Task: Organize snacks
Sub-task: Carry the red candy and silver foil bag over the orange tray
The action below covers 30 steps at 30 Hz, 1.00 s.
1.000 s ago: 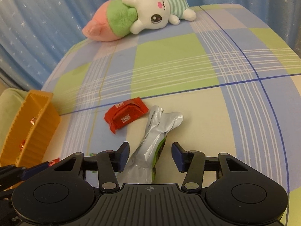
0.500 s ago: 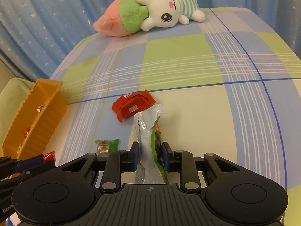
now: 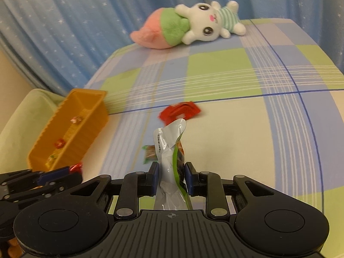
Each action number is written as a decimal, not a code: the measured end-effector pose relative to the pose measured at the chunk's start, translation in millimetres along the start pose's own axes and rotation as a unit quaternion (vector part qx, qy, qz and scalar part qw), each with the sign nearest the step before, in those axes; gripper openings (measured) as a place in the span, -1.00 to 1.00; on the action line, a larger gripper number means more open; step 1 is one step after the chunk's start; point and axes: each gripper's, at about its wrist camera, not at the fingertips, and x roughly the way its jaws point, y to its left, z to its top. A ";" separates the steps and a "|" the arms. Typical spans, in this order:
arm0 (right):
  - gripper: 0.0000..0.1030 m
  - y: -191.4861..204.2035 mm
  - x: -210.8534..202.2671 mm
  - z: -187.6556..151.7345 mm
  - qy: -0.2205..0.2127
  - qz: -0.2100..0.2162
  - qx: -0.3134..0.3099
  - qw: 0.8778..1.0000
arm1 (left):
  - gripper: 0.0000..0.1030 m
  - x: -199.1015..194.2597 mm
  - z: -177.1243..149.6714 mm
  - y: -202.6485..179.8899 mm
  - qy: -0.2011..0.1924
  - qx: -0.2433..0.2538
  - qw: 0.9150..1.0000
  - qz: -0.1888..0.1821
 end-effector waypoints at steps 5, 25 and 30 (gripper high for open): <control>-0.50 23.3 -9.4 -9.7 0.006 0.023 -0.013 1.000 | -0.66 -21.7 -9.6 11.4 -0.011 -0.011 1.000 0.003; -0.50 162.5 13.9 -37.2 0.043 0.122 -0.050 0.990 | -0.66 -89.9 -40.8 128.8 -0.034 -0.064 0.996 0.058; -0.50 193.7 29.5 -32.4 0.038 0.133 -0.049 0.989 | -0.66 -92.8 -35.8 164.4 -0.043 -0.062 0.995 0.068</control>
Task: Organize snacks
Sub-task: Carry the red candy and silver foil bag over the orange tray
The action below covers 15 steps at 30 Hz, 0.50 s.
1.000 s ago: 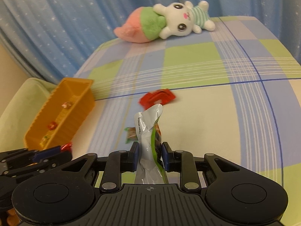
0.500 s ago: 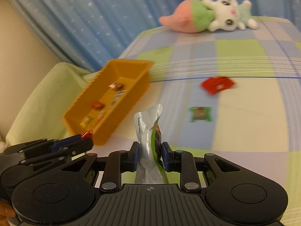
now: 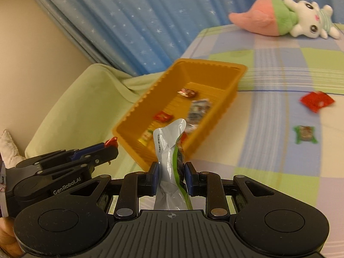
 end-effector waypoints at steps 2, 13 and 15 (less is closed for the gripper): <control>-0.50 8.7 9.2 4.8 -0.004 0.003 0.003 1.000 | -0.66 3.6 5.5 11.8 -0.004 0.002 1.000 0.001; -0.50 30.0 56.7 37.9 -0.028 -0.010 0.033 0.999 | -0.66 44.6 39.2 50.5 -0.009 0.027 0.999 -0.024; -0.50 30.6 61.5 43.0 -0.030 -0.016 0.038 0.999 | -0.66 53.3 46.1 55.4 -0.006 0.028 0.999 -0.031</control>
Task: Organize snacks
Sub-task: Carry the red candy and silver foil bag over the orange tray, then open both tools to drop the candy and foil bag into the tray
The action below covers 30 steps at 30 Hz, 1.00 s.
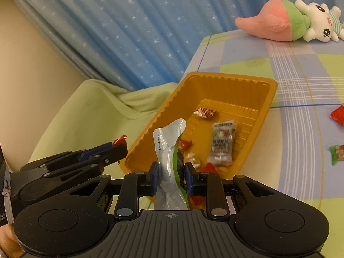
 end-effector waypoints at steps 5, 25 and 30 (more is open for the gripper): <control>-0.49 -2.4 19.5 10.8 0.004 -0.012 0.019 1.000 | -0.66 21.3 11.3 6.4 0.008 0.006 1.000 -0.013; -0.49 -31.9 80.5 40.4 0.020 -0.049 0.091 0.994 | -0.66 73.4 21.2 13.0 0.039 0.015 0.999 -0.030; -0.46 -35.9 81.5 46.5 0.001 -0.044 0.100 0.994 | -0.66 75.2 20.5 14.1 0.042 0.013 0.999 -0.031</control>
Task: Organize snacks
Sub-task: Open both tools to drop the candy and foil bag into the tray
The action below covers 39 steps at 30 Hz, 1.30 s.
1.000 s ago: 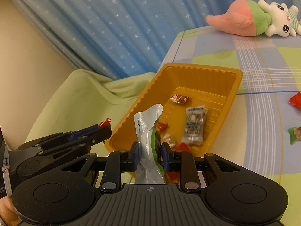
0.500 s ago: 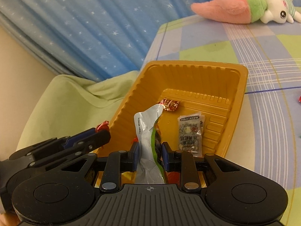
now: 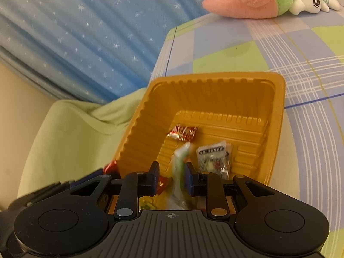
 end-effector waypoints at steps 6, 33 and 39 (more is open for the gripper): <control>-0.34 -2.4 -8.0 -1.4 0.003 -0.006 -0.008 1.000 | -0.66 -2.5 -3.6 1.3 0.003 -0.004 1.000 -0.002; 0.46 20.6 -45.1 -51.7 0.009 -0.046 -0.153 0.987 | -0.12 -31.6 -32.9 4.4 0.016 -0.024 1.000 -0.006; 0.56 23.8 -56.5 -62.6 0.004 -0.047 -0.165 0.985 | 0.02 -51.2 -41.4 4.9 0.011 -0.033 0.999 -0.005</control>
